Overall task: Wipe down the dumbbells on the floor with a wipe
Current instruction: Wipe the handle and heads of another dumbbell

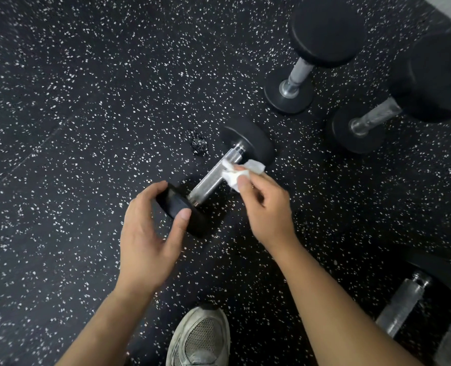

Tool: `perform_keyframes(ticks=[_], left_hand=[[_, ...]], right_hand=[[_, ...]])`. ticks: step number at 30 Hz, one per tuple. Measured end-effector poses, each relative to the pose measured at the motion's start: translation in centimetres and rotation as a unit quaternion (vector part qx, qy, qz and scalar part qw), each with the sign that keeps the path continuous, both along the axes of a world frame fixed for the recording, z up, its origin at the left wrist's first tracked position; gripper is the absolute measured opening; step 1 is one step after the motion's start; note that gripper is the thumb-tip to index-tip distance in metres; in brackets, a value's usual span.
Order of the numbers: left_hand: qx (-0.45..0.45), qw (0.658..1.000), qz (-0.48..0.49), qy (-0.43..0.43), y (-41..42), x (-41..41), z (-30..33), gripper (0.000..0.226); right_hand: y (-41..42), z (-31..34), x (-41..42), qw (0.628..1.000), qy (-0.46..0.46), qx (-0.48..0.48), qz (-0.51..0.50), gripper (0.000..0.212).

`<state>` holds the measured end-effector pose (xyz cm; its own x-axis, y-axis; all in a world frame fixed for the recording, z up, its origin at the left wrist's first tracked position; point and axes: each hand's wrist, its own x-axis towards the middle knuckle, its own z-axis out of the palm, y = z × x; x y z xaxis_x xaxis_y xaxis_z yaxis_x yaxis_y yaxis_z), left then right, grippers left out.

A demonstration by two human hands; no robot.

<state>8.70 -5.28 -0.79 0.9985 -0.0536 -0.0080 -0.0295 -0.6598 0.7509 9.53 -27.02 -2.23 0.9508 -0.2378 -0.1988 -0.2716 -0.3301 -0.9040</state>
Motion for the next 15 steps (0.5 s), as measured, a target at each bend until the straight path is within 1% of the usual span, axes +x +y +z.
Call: perform_keyframes(ticks=[4,8,12,15], left_hand=[[-0.001,1.000,-0.015,-0.022,-0.5,-0.3,0.2,0.044],[-0.008,1.000,-0.019,0.008,-0.9,-0.9,-0.4,0.048],[-0.009,0.999,-0.035,0.039,-1.2,-1.7,-0.8,0.052],[-0.012,0.997,-0.058,0.053,-1.7,-2.2,-0.8,0.055]], right_hand=[[-1.1,-0.4,-1.5,0.998,-0.024,-0.031,-0.043,0.034],[-1.7,-0.1,-2.7,0.996,-0.028,-0.068,-0.053,0.036],[-2.4,0.2,-3.3,0.991,-0.040,-0.122,-0.046,0.029],[-2.7,0.1,-3.6,0.984,-0.073,-0.150,-0.056,0.030]])
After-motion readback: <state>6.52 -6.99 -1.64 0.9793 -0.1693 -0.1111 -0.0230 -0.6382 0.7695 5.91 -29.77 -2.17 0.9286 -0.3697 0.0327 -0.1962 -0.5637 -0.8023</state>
